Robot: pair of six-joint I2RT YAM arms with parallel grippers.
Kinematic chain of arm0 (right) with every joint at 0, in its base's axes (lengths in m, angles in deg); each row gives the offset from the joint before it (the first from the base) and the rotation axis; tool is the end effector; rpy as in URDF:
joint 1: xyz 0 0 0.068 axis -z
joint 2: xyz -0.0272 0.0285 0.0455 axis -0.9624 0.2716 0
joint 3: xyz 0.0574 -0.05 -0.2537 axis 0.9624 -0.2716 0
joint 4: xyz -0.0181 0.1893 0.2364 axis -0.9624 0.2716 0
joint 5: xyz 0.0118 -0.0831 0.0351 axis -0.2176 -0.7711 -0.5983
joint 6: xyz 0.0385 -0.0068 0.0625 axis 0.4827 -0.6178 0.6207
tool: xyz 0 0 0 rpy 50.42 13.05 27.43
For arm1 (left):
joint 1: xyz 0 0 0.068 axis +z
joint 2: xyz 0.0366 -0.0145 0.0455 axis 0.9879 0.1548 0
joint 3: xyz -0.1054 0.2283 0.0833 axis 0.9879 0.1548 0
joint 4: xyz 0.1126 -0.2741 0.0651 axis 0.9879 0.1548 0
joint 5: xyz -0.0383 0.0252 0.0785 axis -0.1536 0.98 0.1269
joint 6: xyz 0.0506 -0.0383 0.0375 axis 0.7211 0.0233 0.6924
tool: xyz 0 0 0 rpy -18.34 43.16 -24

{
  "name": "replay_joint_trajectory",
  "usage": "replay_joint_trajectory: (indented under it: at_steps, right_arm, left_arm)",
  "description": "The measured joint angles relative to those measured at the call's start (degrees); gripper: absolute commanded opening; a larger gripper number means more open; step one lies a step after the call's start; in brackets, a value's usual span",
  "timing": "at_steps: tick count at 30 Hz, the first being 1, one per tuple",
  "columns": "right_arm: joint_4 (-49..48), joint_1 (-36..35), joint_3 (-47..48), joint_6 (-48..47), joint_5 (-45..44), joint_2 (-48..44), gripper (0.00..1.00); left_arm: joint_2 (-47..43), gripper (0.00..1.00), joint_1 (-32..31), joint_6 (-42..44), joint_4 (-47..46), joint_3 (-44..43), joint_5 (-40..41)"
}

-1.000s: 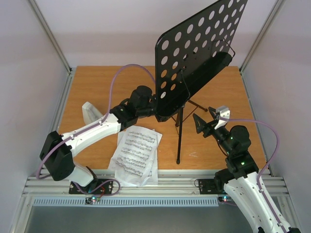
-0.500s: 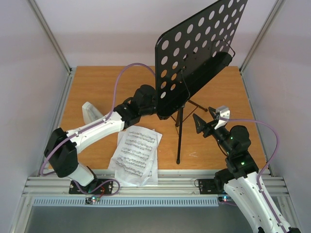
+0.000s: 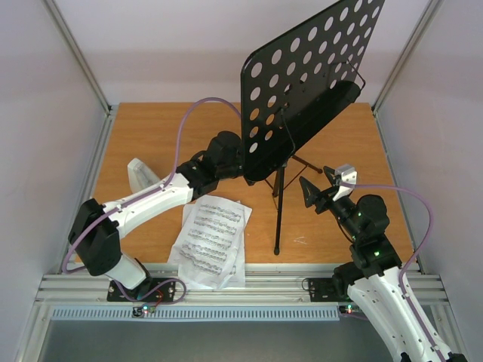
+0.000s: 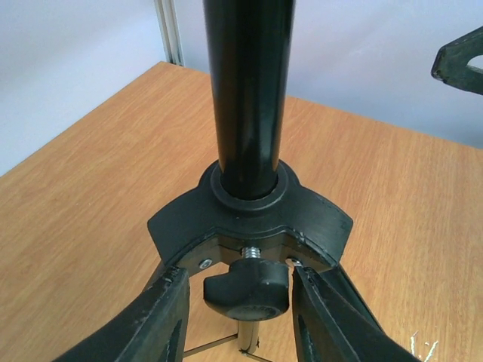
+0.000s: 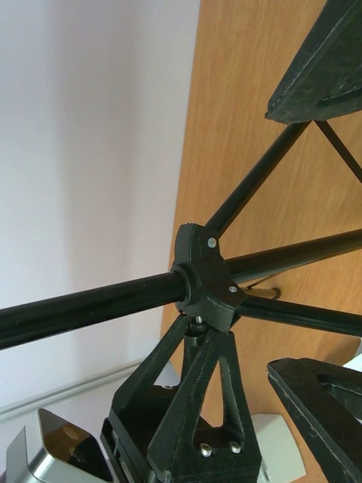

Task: Pack up the instrument practice props
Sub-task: Unscrew the knob on the music stand.

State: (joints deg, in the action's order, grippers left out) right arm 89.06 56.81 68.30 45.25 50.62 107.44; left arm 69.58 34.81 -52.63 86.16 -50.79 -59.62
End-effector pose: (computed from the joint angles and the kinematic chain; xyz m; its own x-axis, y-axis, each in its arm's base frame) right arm 0.1956 0.0742 0.2886 0.1520 -0.3243 -0.9337 -0.4581 0.8139 -0.3573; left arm 0.2873 -0.3219 0.2874 -0.1293 0.3476 -0.9287 0.8849 0.4631 0.0501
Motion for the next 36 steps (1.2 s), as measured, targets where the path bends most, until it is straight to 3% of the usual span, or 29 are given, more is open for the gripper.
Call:
replay_joint_trajectory:
  at_steps: [16, 36]
  right_arm:
    - [0.5, 0.0, 0.0, 0.0, 0.2, 0.4, 0.86]
    - [1.8, 0.0, 0.0, 0.3, 0.2, -0.6, 0.86]
  left_arm:
    - [0.0, 0.12, 0.7, -4.3, -2.4, 0.6, -2.1]
    - [-0.1, 0.07, 5.2, -35.3, -3.0, 1.5, -12.2]
